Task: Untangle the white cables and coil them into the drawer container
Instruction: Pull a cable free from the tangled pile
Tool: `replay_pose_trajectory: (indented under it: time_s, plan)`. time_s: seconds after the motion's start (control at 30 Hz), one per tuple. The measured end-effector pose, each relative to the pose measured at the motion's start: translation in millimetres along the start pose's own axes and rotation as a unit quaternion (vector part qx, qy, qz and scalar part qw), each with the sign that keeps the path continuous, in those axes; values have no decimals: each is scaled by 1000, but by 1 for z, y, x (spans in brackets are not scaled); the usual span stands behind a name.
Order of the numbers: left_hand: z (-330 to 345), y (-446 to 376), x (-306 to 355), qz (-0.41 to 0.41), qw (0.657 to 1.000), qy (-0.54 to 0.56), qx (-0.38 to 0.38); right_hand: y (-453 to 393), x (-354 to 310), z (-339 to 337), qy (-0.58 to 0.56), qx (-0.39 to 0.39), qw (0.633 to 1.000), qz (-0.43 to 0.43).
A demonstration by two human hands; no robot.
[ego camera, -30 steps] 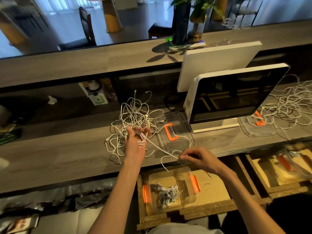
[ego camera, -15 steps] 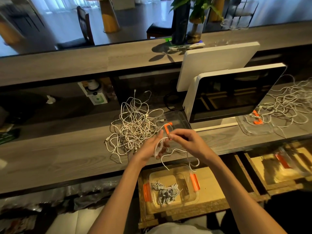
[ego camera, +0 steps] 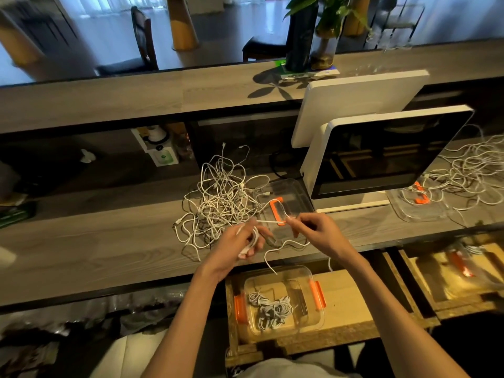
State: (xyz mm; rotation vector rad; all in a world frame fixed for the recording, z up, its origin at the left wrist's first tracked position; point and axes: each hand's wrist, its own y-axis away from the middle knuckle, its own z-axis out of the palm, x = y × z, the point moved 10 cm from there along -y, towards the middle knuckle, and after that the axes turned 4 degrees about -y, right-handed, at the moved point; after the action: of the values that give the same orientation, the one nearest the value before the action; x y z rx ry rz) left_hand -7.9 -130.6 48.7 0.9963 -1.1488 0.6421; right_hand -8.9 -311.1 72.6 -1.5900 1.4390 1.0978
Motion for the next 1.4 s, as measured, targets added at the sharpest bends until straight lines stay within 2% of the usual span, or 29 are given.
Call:
replay_pose_trajectory:
  time_s: [0.1, 0.2, 0.33, 0.43, 0.57, 0.67, 0.77, 0.9, 1.0, 1.1, 1.23, 1.33, 1.4]
  plan:
    - [-36, 2, -5, 12, 991, 50, 124, 4, 7, -4, 51, -11, 999, -12]
    - [-59, 6, -8, 35, 970, 157, 185, 9, 12, -7, 64, -19, 997, -26]
    - [-82, 12, -5, 62, 937, 254, 229, 16, 27, -8, 43, -22, 998, -31]
    - [-89, 14, -9, 38, 919, 297, 258, 22, 37, 1, 21, -36, 999, 7]
    - [-90, 14, -8, 37, 895, 349, 276, 29, 40, 30, 33, -109, 993, 20]
    - [-90, 9, -7, 38, 896, 345, 278, 36, 30, 53, 19, -182, 983, 10]
    - [-95, 2, -10, 31, 927, 226, 299, 36, 6, 68, -27, -229, 973, -12]
    - [-68, -8, -12, -21, 976, 9, 218, 23, -27, 67, -57, -216, 973, -55]
    - [-39, -12, -19, -61, 989, -69, 118, 10, -42, 56, -89, -157, 981, -69]
    - [-14, -9, -31, -104, 992, -50, 44, -2, -40, 42, -109, -82, 989, -49]
    - [14, -2, -38, -135, 988, 45, -57, -10, -33, 27, -79, -12, 996, -38]
    - [29, 6, -29, -101, 982, 71, -142, -12, -22, 22, -47, 12, 999, -25]
    - [31, 11, -20, -65, 982, 56, -166, -12, -15, 22, -38, 12, 999, -10]
